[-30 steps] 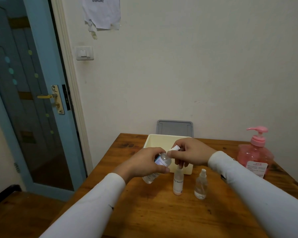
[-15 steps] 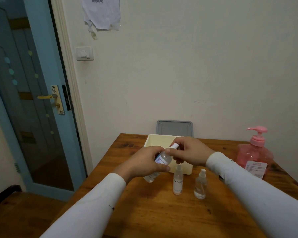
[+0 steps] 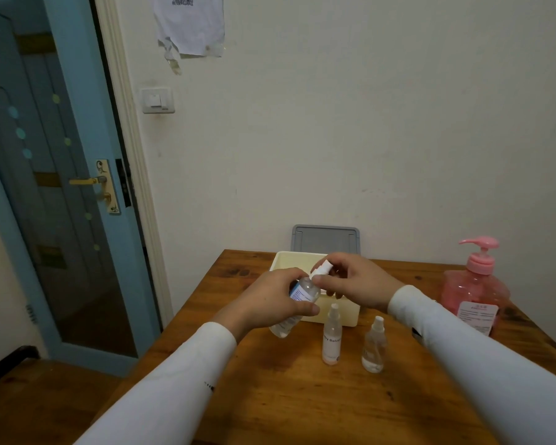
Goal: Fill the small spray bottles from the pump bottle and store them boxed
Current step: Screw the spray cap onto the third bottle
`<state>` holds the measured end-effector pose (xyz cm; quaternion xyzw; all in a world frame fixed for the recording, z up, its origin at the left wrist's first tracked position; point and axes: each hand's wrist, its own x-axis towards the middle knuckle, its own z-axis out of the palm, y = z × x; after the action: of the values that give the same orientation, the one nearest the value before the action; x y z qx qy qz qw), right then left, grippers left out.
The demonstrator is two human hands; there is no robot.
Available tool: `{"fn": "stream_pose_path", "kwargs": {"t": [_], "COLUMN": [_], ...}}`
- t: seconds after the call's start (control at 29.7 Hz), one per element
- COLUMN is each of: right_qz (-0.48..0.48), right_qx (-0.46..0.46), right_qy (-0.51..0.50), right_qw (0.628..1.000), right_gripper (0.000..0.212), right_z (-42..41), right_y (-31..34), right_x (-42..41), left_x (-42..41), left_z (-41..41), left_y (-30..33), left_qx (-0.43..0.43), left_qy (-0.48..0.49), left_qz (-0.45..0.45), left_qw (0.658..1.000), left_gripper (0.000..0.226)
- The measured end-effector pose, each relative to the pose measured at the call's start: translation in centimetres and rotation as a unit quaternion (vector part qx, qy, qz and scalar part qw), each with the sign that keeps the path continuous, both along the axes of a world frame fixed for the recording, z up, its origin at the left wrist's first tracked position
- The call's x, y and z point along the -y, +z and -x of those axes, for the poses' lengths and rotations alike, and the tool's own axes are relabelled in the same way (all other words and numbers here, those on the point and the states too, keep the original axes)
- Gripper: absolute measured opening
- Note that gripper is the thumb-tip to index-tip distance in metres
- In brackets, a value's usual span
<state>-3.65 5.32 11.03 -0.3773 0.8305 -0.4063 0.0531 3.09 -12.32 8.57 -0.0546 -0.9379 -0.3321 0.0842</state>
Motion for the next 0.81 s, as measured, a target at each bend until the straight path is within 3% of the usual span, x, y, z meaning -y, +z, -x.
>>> {"fn": "stream_pose_path", "kwargs": {"t": [0.27, 0.37, 0.47, 0.61, 0.81], "right_qz": [-0.011, 0.049, 0.110, 0.157, 0.131], "right_qx": [-0.053, 0.011, 0.101, 0.170, 0.179], "right_qy": [-0.055, -0.026, 0.034, 0.103, 0.133], "right_qw": [0.997, 0.998, 0.988, 0.968, 0.966], "right_gripper": [0.023, 0.034, 0.046, 0.045, 0.046], "right_z": [-0.4, -0.3, -0.2, -0.3, -0.5], "right_y": [-0.3, -0.5, -0.1, 0.7, 1.7], "right_x": [0.7, 0.4, 0.1, 0.2, 0.1], "left_x": [-0.3, -0.4, -0.5, -0.8, -0.7], "left_z": [-0.1, -0.3, -0.8, -1.3, -1.3], "left_y": [-0.6, 0.1, 1.2, 1.7, 2.0], "left_qx": [0.000, 0.019, 0.035, 0.081, 0.124], "left_qy": [0.007, -0.007, -0.050, -0.099, -0.150], "left_qz": [-0.036, -0.124, -0.215, -0.326, -0.385], "left_qw": [0.999, 0.992, 0.975, 0.937, 0.902], "left_gripper": [0.051, 0.051, 0.034, 0.031, 0.035]}}
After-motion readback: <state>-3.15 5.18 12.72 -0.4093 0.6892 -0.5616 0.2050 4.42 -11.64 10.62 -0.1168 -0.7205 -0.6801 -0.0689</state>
